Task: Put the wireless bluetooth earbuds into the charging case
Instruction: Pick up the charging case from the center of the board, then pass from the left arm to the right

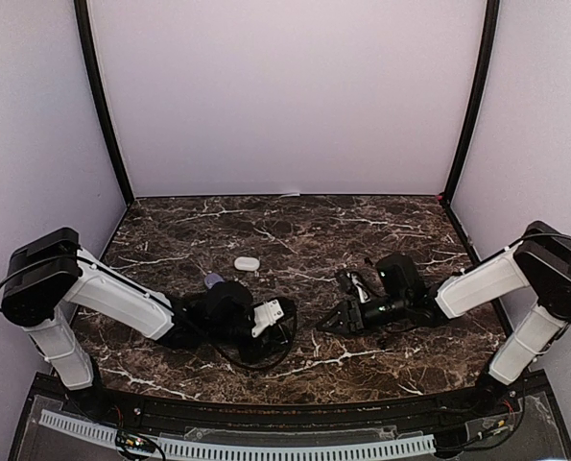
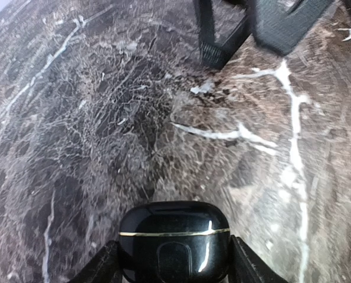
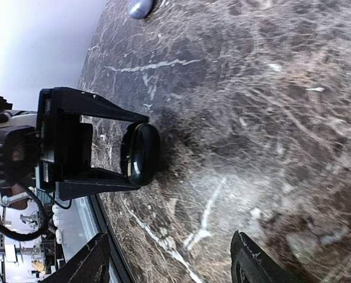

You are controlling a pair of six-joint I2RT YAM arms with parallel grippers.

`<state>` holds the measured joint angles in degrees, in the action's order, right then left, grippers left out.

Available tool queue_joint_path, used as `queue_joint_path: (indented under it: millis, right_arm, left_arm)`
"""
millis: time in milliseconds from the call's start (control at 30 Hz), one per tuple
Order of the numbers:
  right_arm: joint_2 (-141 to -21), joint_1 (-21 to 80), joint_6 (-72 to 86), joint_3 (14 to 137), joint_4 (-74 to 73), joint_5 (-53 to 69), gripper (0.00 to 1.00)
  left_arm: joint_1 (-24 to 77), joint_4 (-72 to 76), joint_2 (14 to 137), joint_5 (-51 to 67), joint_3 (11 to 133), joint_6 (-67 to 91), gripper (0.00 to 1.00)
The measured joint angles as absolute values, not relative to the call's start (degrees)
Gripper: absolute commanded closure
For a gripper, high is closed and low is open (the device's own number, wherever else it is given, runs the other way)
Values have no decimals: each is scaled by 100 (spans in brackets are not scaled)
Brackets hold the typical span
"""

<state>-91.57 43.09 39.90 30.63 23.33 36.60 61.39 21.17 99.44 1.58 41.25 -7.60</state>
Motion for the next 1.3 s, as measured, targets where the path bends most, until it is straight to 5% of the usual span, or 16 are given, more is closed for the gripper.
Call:
queue_joint_path:
  millis: [433, 1300]
  right_arm:
    - [-9531, 4899, 4458, 3627, 2884, 3940, 43]
    - [-9944, 5223, 4735, 4117, 3059, 4154, 59]
  left_arm:
    - [6187, 3350, 8792, 508, 3022, -1125, 43]
    - [6392, 3728, 8772, 440, 2919, -1511, 45]
